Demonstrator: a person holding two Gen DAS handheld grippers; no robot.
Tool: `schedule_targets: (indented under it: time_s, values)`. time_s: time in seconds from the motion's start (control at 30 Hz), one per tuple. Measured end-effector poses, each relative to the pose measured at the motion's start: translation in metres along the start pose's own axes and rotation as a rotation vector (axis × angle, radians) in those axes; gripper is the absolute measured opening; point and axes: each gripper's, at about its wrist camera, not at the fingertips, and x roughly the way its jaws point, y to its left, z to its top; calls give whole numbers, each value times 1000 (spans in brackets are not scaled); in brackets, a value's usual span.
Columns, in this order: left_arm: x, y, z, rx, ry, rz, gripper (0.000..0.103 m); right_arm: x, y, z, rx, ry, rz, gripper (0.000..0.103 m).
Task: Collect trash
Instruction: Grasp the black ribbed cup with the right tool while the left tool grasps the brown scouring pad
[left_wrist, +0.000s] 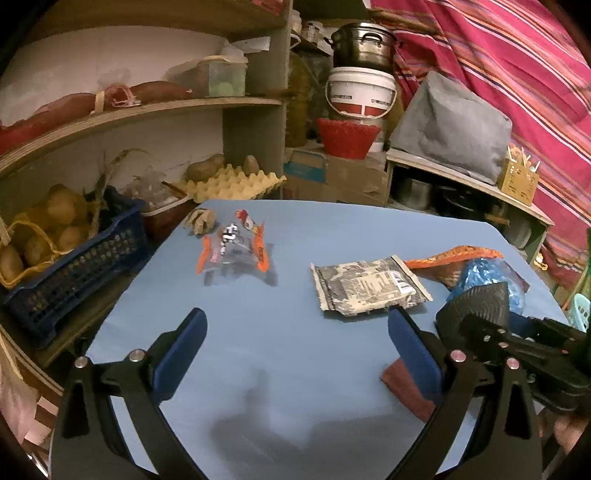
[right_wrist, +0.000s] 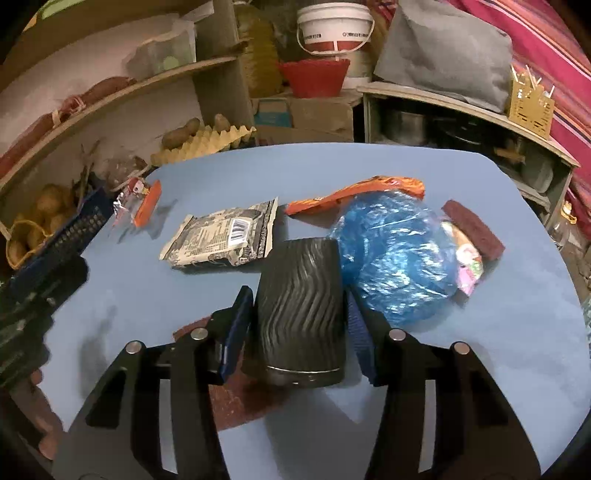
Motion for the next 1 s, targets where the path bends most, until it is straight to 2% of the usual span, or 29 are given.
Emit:
schedule_targets:
  time_s: [0.13, 0.27, 0.47, 0.6, 0.83, 1.0]
  values:
    - [0, -13, -3, 14, 7, -3, 97, -29, -20, 3, 27, -57, -4, 51]
    - [3, -32, -9, 18, 42, -35, 98, -57, -47, 2, 48, -104, -55, 51]
    - [7, -71, -18, 42, 80, -90, 98, -80, -96, -6, 113, -126, -98, 51]
    - [20, -94, -26, 33, 152, -101, 98, -94, -119, -11, 139, -146, -117, 51]
    - [44, -118, -38, 56, 241, -46, 98, -105, -146, -17, 183, -159, -126, 51]
    - [59, -119, -43, 7, 316, -57, 98, -110, -155, -19, 202, -167, -127, 51]
